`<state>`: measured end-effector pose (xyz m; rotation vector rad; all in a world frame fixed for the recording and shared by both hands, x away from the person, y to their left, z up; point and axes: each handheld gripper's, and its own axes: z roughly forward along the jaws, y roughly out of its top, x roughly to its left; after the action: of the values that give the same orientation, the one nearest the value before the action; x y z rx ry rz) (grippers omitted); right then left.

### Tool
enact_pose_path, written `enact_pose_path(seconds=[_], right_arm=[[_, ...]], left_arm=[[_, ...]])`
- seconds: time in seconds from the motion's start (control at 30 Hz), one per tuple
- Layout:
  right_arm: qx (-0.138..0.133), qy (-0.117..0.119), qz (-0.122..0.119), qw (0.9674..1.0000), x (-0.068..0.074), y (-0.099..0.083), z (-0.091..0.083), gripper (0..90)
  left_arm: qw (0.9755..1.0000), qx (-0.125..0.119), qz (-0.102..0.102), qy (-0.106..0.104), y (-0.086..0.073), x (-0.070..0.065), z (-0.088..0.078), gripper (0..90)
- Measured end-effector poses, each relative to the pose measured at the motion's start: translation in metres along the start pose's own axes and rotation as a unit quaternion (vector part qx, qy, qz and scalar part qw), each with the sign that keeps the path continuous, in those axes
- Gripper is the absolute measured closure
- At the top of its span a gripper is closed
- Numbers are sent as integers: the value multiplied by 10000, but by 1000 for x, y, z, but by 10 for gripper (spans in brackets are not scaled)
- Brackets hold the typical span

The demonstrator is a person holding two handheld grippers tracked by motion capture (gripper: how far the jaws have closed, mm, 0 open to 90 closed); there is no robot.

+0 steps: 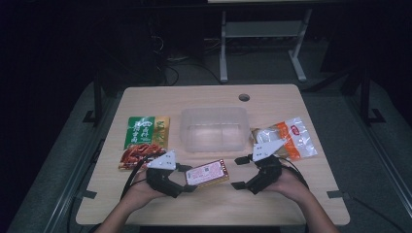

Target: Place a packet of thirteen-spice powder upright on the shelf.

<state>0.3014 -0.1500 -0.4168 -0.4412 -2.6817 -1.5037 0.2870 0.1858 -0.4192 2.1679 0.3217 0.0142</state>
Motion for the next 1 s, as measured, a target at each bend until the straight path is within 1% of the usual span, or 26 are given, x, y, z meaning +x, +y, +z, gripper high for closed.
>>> enact_pose_path(seconds=[0.03,0.1,0.17,0.2,0.23,0.3,0.37,0.4,0.43,0.47,0.57,0.6,0.7,0.77,0.8,0.83,0.97,1.0], right_arm=[[33,23,-46,10000,-1,3,2,138],[-34,156,-165,9997,-3,7,6,137],[-78,266,-198,9994,-4,11,8,137],[-66,308,-289,9991,-4,14,10,137],[-72,361,-314,9988,-3,15,11,137],[-168,482,-333,9981,-4,18,13,141],[-178,488,-360,9980,-4,20,14,141],[-211,602,-376,9973,-4,23,17,146],[-243,644,-405,9968,-5,23,19,146],[-201,690,-366,9967,-5,23,20,148],[-92,749,-491,9959,-5,22,26,159],[-81,775,-478,9958,-5,22,26,181],[-174,851,-537,9948,-5,23,28,227],[-170,858,-544,9947,-4,23,29,238],[-199,874,-600,9942,-4,24,29,254],[-195,850,-671,9939,-4,24,30,255],[-212,870,-633,9940,-3,24,30,260],[-256,846,-676,9938,-2,25,30,264]], left_arm=[[10000,-59,-7,-41,0,-2,-1,323],[9999,-133,24,-71,1,-3,-2,323],[9998,-172,66,-113,1,-3,-4,323],[9998,-172,66,-113,1,-3,-4,323],[9996,-203,80,-155,1,-4,-5,323],[9996,-219,110,-145,0,-4,-6,323],[9996,-228,100,-156,0,-5,-6,323],[9994,-249,115,-188,-1,-5,-7,323],[9992,-293,140,-237,-2,-6,-8,323],[9991,-313,143,-256,-2,-7,-8,323],[9989,-353,206,-233,-1,-9,-9,323],[9989,-367,215,-212,-2,-9,-10,323],[9986,-420,217,-230,-2,-9,-11,323],[9984,-455,231,-233,-2,-10,-11,323],[9984,-459,232,-237,-3,-10,-11,323],[9983,-476,224,-241,-3,-10,-11,323],[9981,-518,179,-291,-5,-9,-12,323],[9980,-517,196,-312,-6,-8,-12,322]])
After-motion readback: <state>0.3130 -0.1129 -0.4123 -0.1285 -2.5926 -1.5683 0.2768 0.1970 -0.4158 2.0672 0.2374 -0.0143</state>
